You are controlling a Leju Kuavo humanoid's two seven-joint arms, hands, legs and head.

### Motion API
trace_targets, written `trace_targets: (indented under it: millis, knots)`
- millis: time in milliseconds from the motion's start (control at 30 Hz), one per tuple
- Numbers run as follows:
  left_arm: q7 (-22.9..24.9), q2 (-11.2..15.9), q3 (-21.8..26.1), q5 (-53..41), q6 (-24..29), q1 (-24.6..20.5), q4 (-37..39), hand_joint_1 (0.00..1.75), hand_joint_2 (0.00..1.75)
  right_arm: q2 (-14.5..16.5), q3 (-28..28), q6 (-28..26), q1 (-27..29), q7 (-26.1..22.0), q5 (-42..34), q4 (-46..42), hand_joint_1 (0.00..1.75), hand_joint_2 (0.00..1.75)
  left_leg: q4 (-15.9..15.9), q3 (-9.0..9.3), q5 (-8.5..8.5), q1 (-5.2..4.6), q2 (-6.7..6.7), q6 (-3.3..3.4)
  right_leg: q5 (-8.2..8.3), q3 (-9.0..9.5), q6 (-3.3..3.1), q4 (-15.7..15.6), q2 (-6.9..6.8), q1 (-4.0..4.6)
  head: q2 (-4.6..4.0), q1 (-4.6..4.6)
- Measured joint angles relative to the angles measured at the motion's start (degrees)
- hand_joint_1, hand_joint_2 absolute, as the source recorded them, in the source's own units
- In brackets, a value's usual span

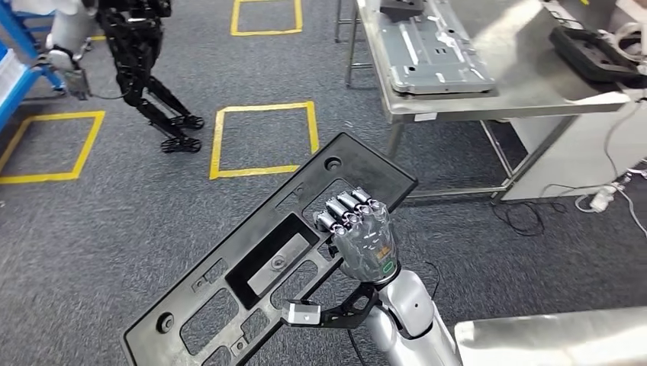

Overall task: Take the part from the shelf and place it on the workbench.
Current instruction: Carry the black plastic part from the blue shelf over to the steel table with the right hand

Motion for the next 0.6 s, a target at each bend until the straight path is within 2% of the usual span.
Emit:
trace_targets:
  millis: [33, 67, 133, 167, 200, 267, 333, 367, 400, 433, 467, 500, 533, 567, 600]
  knots:
    - [0.0, 0.0, 0.0, 0.0, 0.0, 0.0, 0.0, 0.00, 1.75, -0.1, 0.0, 0.0, 0.0, 0.0, 0.0, 0.0, 1.75, 1.75, 0.2, -0.01, -0.13, 0.02, 0.76, -0.08, 1.33, 1.16, 0.16, -1.8, -0.39, -0.16, 0.00, 0.01]
    - [0.0, -0.1, 0.0, 0.0, 0.0, -0.1, 0.0, 0.00, 1.75, -0.2, 0.0, 0.0, 0.0, 0.0, 0.0, 0.0, 1.75, 1.75, 0.4, 0.00, -0.31, 0.03, 1.40, -0.25, 3.18, 3.29, 0.23, -5.4, -1.25, -0.26, 0.00, 0.01]
    - [0.0, -0.1, 0.0, 0.0, 0.1, -0.1, 0.0, 0.00, 1.75, -0.2, 0.0, 0.0, -0.1, 0.0, 0.0, 0.0, 1.75, 1.75, 1.0, -0.01, -0.79, -0.11, 2.45, -0.75, 5.46, 7.22, -0.18, -12.4, -3.55, 0.08, 0.00, 0.01]
    - [0.0, -0.1, 0.0, 0.0, 0.1, -0.2, 0.0, 0.00, 1.75, -0.2, 0.0, 0.0, -0.1, 0.0, 0.0, 0.0, 1.75, 1.75, 1.2, 0.00, -0.97, -0.20, 2.88, -1.03, 5.71, 8.02, -0.52, -14.0, -4.14, 0.30, 0.00, -0.01]
    - [0.0, -0.1, 0.0, 0.0, 0.2, -0.2, 0.0, 0.00, 1.75, -0.2, 0.1, 0.0, -0.1, 0.0, 0.0, 0.0, 1.75, 1.75, 1.3, 0.01, -1.07, -0.28, 3.31, -1.30, 5.54, 8.07, -0.88, -14.4, -4.11, 0.53, 0.00, -0.01]
    - [0.0, -0.1, 0.0, 0.0, 0.2, -0.3, 0.0, 0.00, 1.75, -0.2, 0.1, 0.0, -0.2, 0.0, 0.0, 0.0, 1.75, 1.75, 1.4, 0.08, -1.25, -0.19, 4.05, -1.91, 5.90, 7.92, -1.55, -14.6, -2.85, 0.45, 0.00, -0.01]
    - [0.0, -0.2, 0.0, 0.0, 0.2, -0.4, 0.0, 0.00, 1.75, -0.2, 0.1, 0.0, -0.2, -0.1, 0.0, 0.0, 1.75, 1.75, 2.9, -0.40, -2.66, 0.10, 2.56, -2.53, 6.34, 7.93, -2.28, -15.0, -1.80, 0.15, 0.00, -0.02]
    - [0.0, -0.2, 0.0, 0.0, 0.2, -0.4, 0.0, 0.00, 1.75, -0.2, 0.2, 0.0, -0.3, -0.1, 0.0, 0.0, 1.75, 1.75, 5.3, -1.37, -4.26, 0.26, 1.17, -2.79, 6.54, 7.93, -2.59, -15.2, -1.26, -0.03, 0.00, -0.03]
    - [0.1, -0.2, 0.0, 0.0, 0.2, -0.3, 0.0, 0.00, 1.75, -0.2, 0.3, 0.0, -0.3, -0.1, 0.0, 0.0, 1.75, 1.75, 8.7, -2.77, -6.18, 0.38, -0.19, -2.98, 6.65, 7.85, -2.76, -15.2, -0.70, -0.04, 0.00, -0.03]
    - [0.1, -0.2, 0.0, 0.0, 0.2, -0.2, 0.0, 0.00, 1.75, -0.2, 0.3, 0.0, -0.3, -0.1, 0.0, 0.0, 1.75, 1.75, 12.6, -4.50, -7.94, 0.44, -0.97, -3.15, 6.72, 7.74, -2.88, -15.1, -0.07, -0.03, 0.00, -0.03]
    - [0.1, -0.1, 0.0, 0.1, 0.2, 0.0, 0.0, 0.00, 1.75, -0.2, 0.3, 0.0, -0.2, -0.1, 0.0, 0.0, 1.75, 1.75, 15.9, -6.02, -9.02, 0.48, -1.38, -3.30, 6.76, 7.66, -2.93, -15.1, 0.65, -0.01, 0.00, -0.03]
    - [0.1, -0.1, 0.0, 0.1, 0.2, 0.1, 0.0, 0.00, 1.75, -0.2, 0.3, 0.0, -0.2, -0.1, 0.0, 0.0, 1.75, 1.75, 17.3, -6.75, -8.99, 0.50, -1.56, -3.39, 6.78, 7.60, -2.94, -15.0, 1.33, 0.00, 0.00, -0.04]
    - [0.1, -0.1, 0.0, 0.1, 0.2, 0.1, 0.0, 0.00, 1.75, -0.2, 0.3, 0.0, -0.2, -0.1, 0.0, 0.0, 1.75, 1.75, 16.5, -6.42, -7.77, 0.55, -1.66, -3.42, 6.78, 7.56, -2.93, -14.8, 2.03, -0.01, 0.00, -0.04]
    - [0.1, -0.1, 0.0, 0.1, 0.3, 0.1, 0.0, 0.00, 1.75, -0.2, 0.3, 0.0, -0.2, -0.1, 0.0, 0.0, 1.75, 1.75, 13.6, -5.10, -5.71, 0.65, -1.96, -3.39, 6.77, 7.55, -2.88, -14.7, 2.70, -0.03, 0.00, -0.04]
    - [0.1, -0.1, 0.0, 0.1, 0.3, 0.1, 0.0, 0.00, 1.75, -0.2, 0.3, 0.0, -0.2, -0.1, 0.0, 0.0, 1.75, 1.75, 9.7, -3.37, -3.78, 0.81, -2.90, -3.31, 6.76, 7.50, -2.77, -14.5, 3.31, -0.06, 0.00, -0.03]
